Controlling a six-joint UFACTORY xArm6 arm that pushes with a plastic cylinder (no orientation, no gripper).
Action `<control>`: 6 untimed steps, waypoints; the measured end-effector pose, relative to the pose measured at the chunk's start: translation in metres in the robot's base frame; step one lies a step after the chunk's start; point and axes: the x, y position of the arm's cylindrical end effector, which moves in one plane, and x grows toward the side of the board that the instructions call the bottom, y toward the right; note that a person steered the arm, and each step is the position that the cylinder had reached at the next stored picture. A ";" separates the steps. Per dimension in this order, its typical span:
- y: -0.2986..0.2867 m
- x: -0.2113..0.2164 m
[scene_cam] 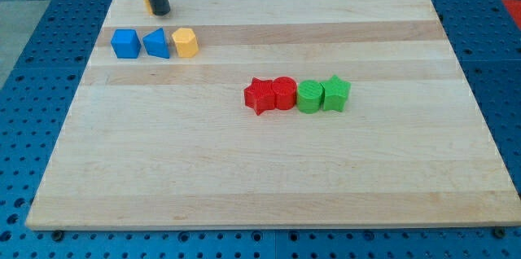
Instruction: Point your hand above to the red and green blocks
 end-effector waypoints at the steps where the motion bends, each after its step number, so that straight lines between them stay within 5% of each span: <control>1: -0.002 0.000; 3: 0.018 0.000; 6: 0.213 0.029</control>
